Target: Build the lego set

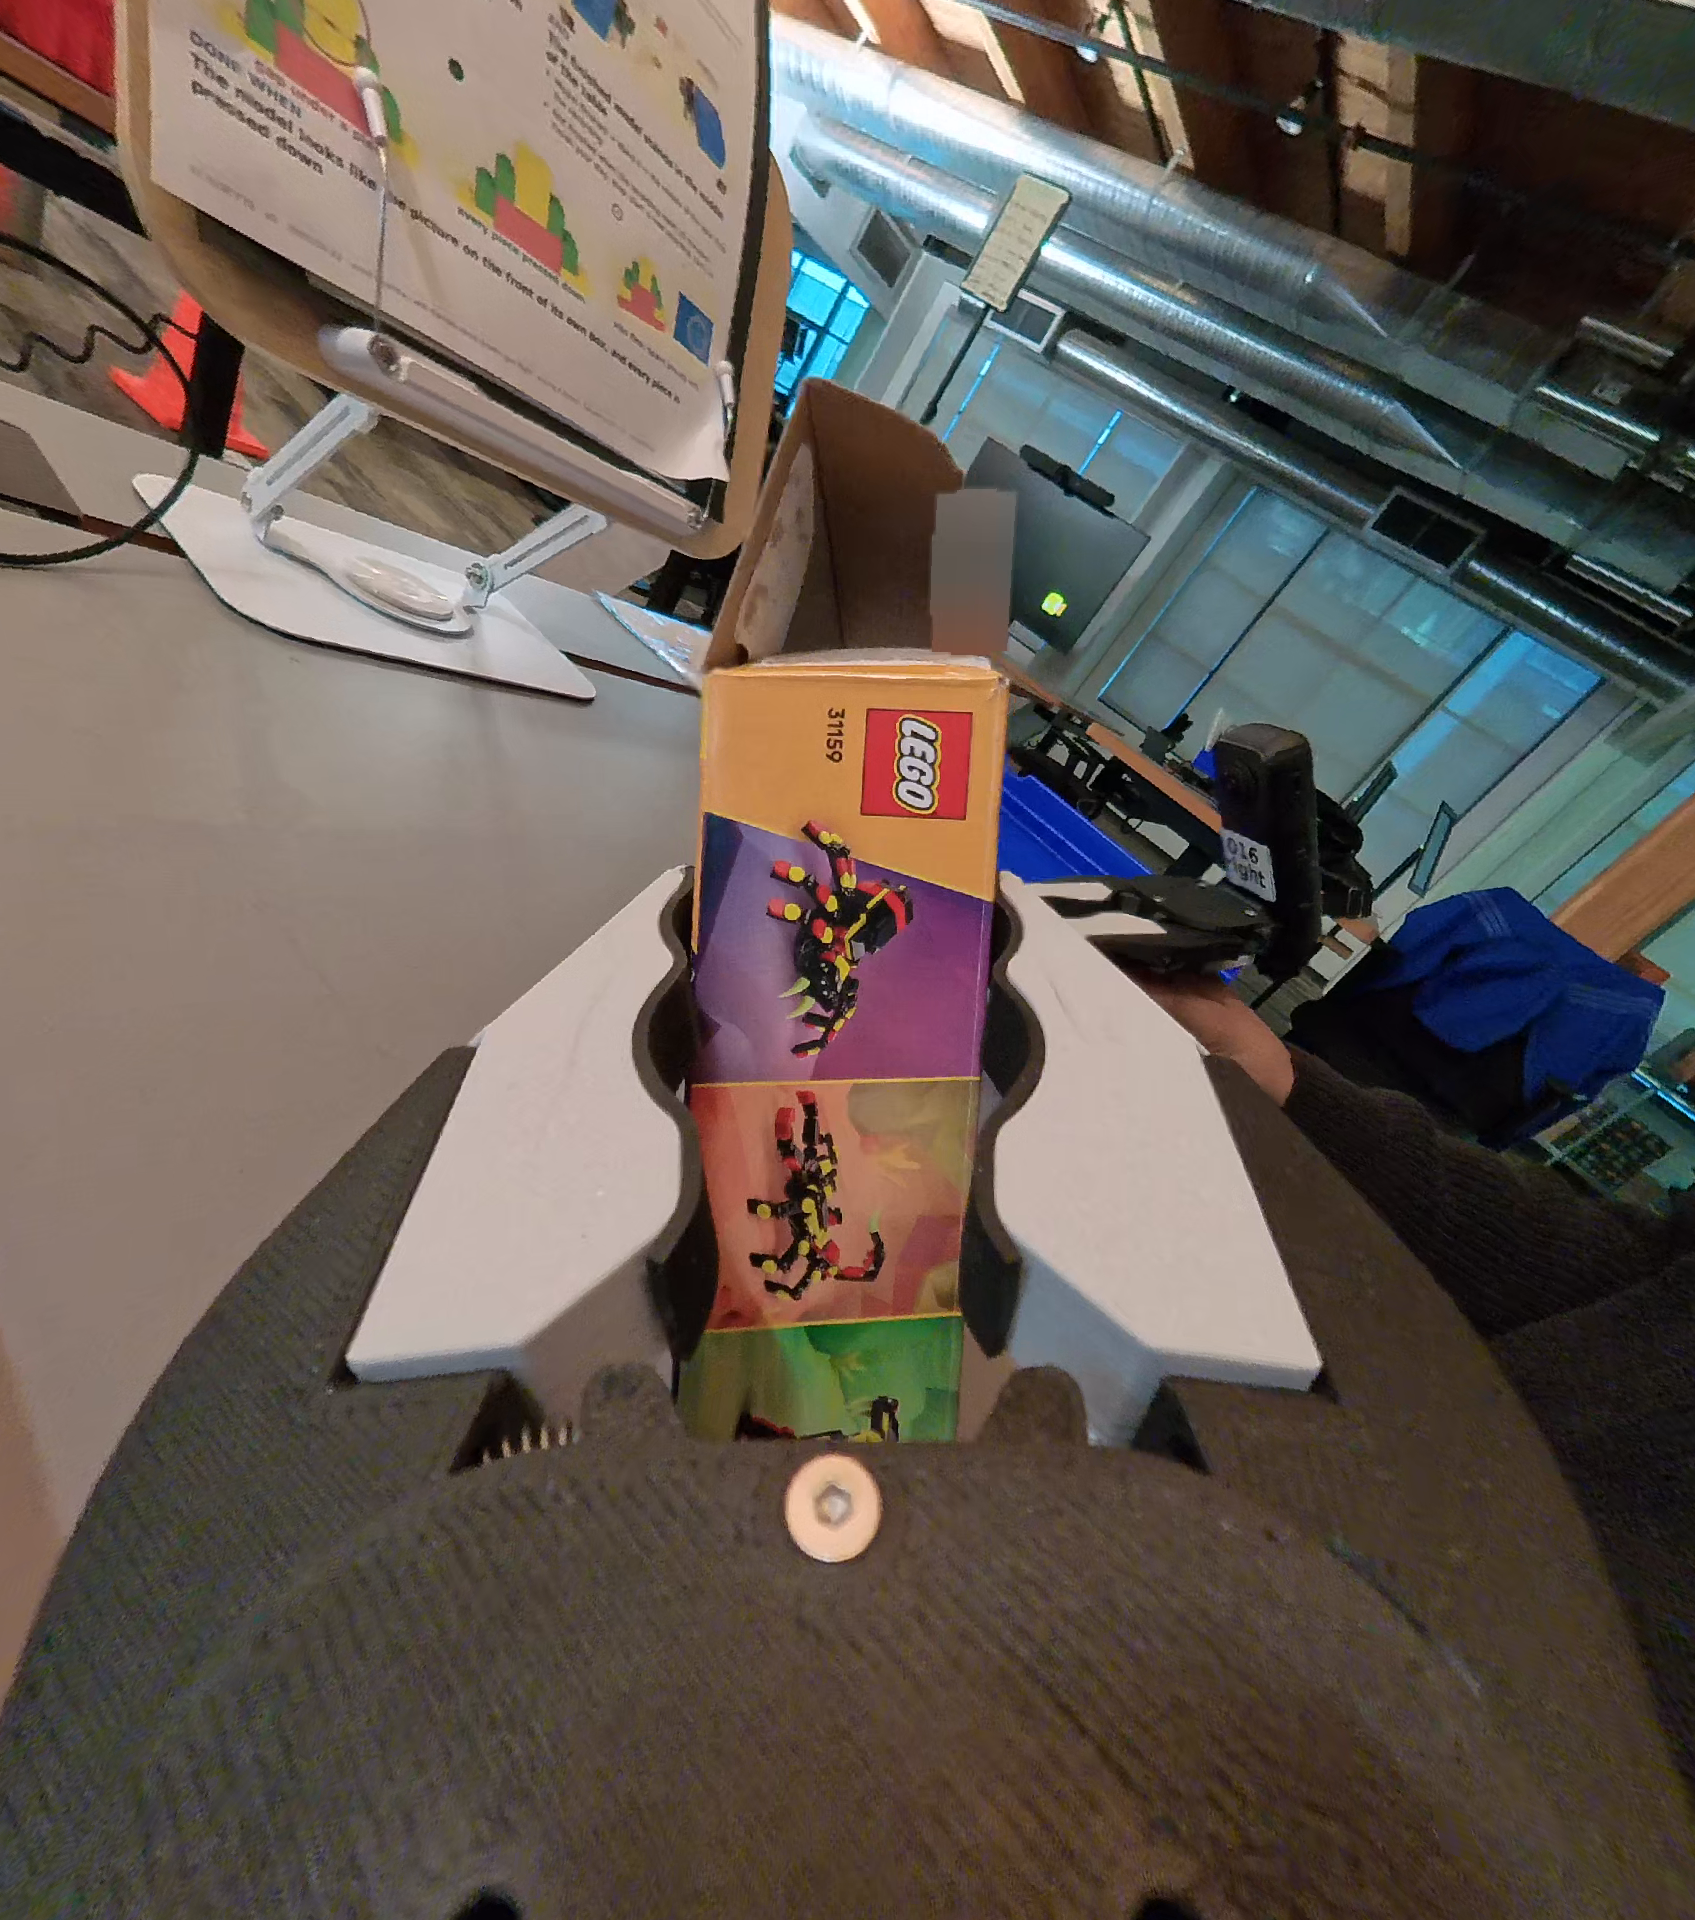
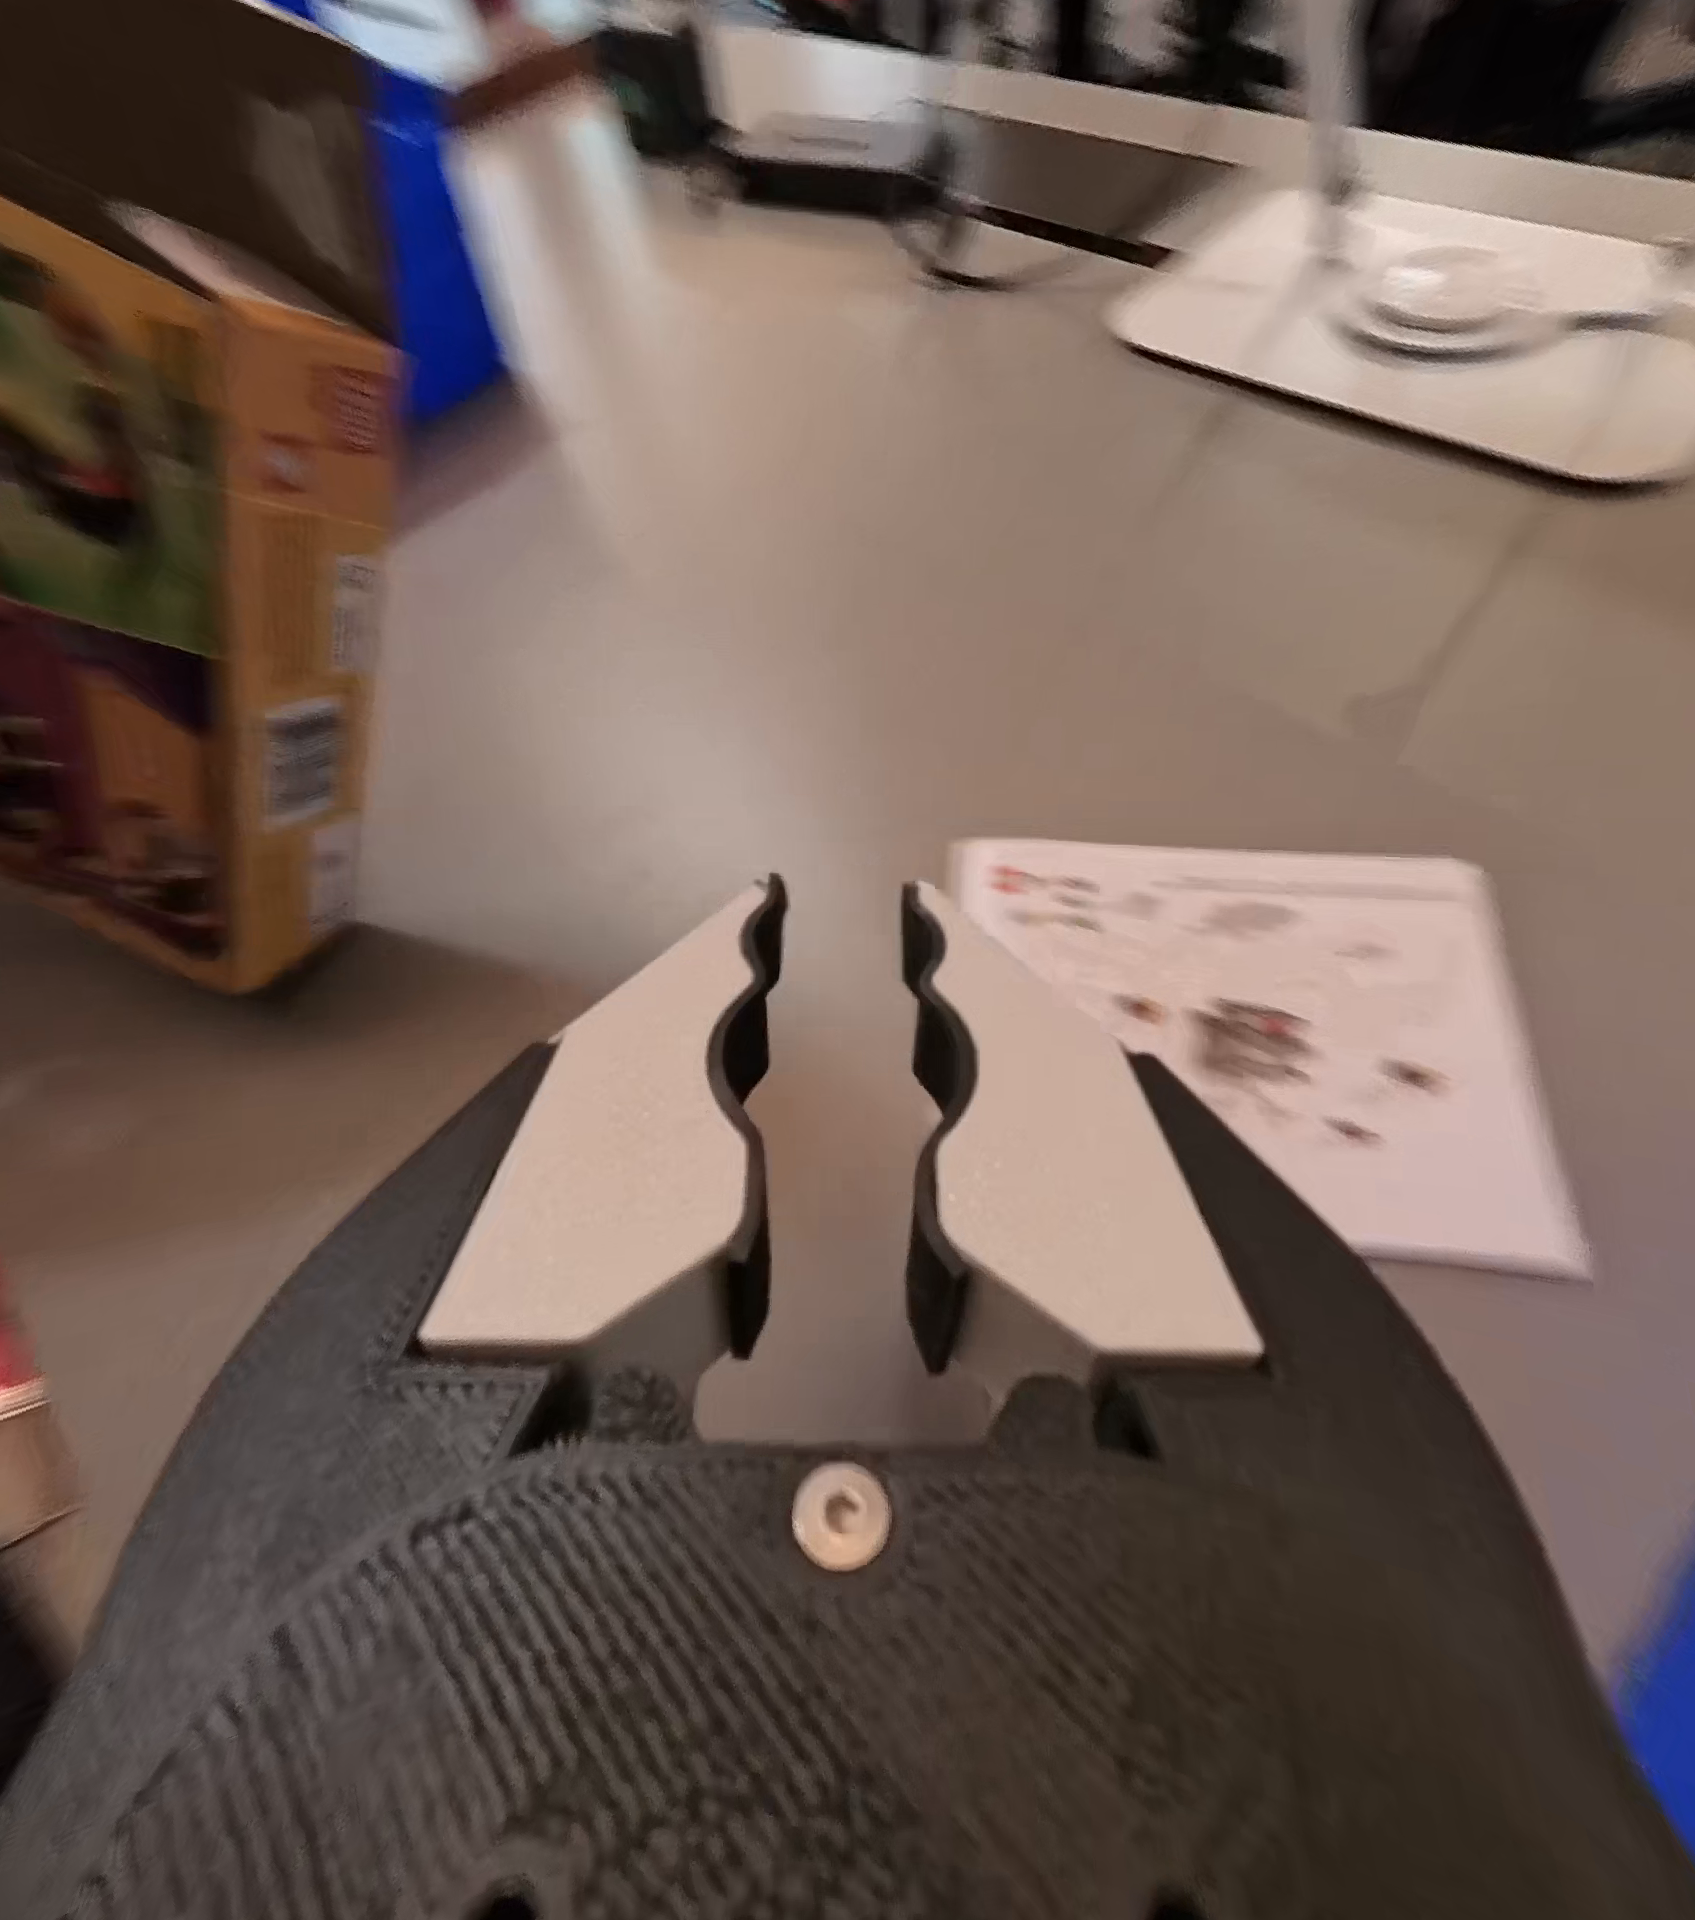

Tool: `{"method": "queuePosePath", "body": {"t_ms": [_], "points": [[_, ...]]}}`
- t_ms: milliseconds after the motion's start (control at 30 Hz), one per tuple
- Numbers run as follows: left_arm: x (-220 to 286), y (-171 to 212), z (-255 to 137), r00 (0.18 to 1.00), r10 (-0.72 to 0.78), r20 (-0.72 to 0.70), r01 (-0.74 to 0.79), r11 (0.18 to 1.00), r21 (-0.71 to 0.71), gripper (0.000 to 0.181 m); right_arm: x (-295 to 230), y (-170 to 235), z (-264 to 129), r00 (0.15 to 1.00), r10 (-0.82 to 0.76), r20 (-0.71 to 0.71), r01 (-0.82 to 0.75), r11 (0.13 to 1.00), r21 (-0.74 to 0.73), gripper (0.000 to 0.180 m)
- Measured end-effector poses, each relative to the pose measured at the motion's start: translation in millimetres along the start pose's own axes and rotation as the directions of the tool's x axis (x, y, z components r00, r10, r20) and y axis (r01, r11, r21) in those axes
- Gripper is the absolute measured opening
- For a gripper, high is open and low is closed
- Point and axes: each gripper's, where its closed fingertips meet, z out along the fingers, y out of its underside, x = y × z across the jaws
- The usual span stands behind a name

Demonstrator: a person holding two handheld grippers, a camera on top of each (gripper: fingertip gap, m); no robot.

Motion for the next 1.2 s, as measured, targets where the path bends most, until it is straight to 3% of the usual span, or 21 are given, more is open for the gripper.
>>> {"method": "queuePosePath", "body": {"t_ms": [100,267,433,633,800,1033,1200], "points": [[-16,0,-4,0.994,-0.091,0.054,0.091,0.996,0.009,0.051,26,9,-3,0.988,-0.038,-0.147,0.029,0.998,-0.064,0.034],[-49,4,-14,0.931,-0.352,0.097,0.347,0.936,0.06,0.05,30,34,6,0.987,0.012,-0.161,-0.04,0.985,-0.17,0.064],[-40,4,-10,0.951,-0.301,0.076,0.299,0.953,0.038,0.051,44,57,10,0.963,-0.087,-0.254,0.008,0.954,-0.299,0.082],[-38,8,-7,0.944,-0.324,0.057,0.324,0.946,0.02,0.051,41,65,14,0.972,-0.026,-0.232,-0.049,0.949,-0.312,0.062],[-37,13,-5,0.93,-0.365,0.042,0.366,0.931,-0.005,0.051,41,65,14,0.974,-0.035,-0.226,-0.04,0.948,-0.317,0.059],[-36,14,-4,0.931,-0.361,0.041,0.362,0.932,-0.011,0.051,29,66,14,0.983,-0.072,-0.17,0.009,0.939,-0.344,0.036],[-37,14,-5,0.926,-0.376,0.04,0.377,0.926,-0.009,0.051,26,66,14,0.985,-0.082,-0.152,0.024,0.935,-0.354,0.031]]}}
